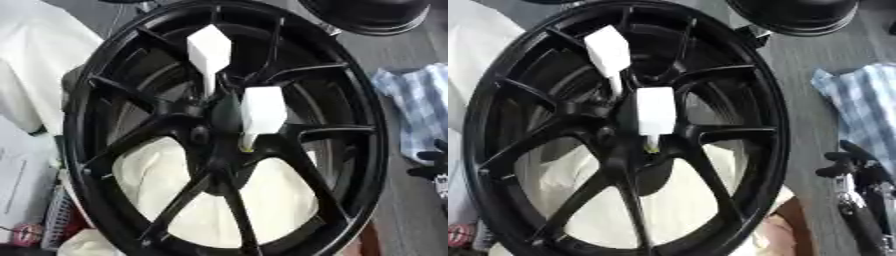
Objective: Pull the pin out of the wheel hub.
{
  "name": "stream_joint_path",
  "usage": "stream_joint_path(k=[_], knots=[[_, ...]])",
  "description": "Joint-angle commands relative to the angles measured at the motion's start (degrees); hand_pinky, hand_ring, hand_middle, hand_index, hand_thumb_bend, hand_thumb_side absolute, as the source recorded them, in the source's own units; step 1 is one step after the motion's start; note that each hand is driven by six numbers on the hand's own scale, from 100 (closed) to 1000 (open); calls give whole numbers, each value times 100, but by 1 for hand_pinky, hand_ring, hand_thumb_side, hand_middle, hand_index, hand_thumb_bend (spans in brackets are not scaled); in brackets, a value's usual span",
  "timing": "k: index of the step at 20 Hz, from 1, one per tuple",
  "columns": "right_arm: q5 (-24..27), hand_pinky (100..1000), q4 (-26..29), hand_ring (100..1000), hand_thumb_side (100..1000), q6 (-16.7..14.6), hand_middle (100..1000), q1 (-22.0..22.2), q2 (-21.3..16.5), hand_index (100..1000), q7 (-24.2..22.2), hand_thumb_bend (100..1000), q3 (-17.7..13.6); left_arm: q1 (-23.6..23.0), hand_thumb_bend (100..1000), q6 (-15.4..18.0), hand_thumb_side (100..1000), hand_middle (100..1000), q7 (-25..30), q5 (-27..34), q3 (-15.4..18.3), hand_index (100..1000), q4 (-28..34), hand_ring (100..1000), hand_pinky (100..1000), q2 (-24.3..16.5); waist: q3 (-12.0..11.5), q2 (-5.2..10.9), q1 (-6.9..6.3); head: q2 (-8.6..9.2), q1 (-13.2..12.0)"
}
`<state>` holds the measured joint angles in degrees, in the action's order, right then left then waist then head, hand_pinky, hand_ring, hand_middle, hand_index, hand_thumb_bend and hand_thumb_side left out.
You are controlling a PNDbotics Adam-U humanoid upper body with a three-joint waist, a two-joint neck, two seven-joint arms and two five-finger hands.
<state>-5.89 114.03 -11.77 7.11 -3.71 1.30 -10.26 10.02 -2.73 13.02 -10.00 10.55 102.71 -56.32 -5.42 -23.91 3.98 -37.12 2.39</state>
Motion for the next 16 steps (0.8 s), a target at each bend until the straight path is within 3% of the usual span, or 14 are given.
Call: stream_joint_path(k=[1, 2, 5, 7, 9, 11, 16], knots=[[62, 700, 56, 575, 612, -18, 661, 30, -29, 843, 0, 100, -46, 19, 100, -55, 546, 721, -546, 338, 156, 852, 289, 742, 793, -54, -22, 167, -31, 14, 11], [62, 700, 56, 575, 607, -26, 661, 34, -38, 843, -1, 100, -46, 27, 100, -81, 542, 650, -828, 577, 141, 815, 453, 674, 762, -8, -22, 174, -26, 6, 4], [116, 700, 56, 575, 597, -85, 661, 49, -87, 842, -15, 100, -28, 93, 100, 195, 564, 613, -1819, 2024, 20, 785, 1050, 634, 739, 176, -21, 203, 0, -19, -5], [160, 698, 56, 575, 593, -132, 661, 60, -130, 842, -30, 100, -22, 215, 100, 683, 576, 587, -2481, 2980, -96, 765, 1155, 610, 720, 308, -18, 228, 1, -34, -30], [221, 697, 56, 575, 591, -156, 661, 44, -167, 842, -43, 100, -19, 356, 100, 1313, 568, 530, -2837, 3560, -205, 713, 1180, 561, 689, 528, 4, 241, 8, 32, -83], [303, 698, 56, 576, 576, -173, 661, -8, -238, 842, -54, 100, -34, 352, 100, 1801, 569, 534, -2869, 3614, -382, 716, 1186, 564, 689, 805, 52, 237, 19, 121, -157], [611, 698, 56, 576, 566, -233, 661, -103, -473, 841, -19, 100, -110, 363, 100, 2186, 594, 560, -2762, 3341, -726, 730, 1188, 591, 696, 1861, 165, 256, 24, 148, -219]])
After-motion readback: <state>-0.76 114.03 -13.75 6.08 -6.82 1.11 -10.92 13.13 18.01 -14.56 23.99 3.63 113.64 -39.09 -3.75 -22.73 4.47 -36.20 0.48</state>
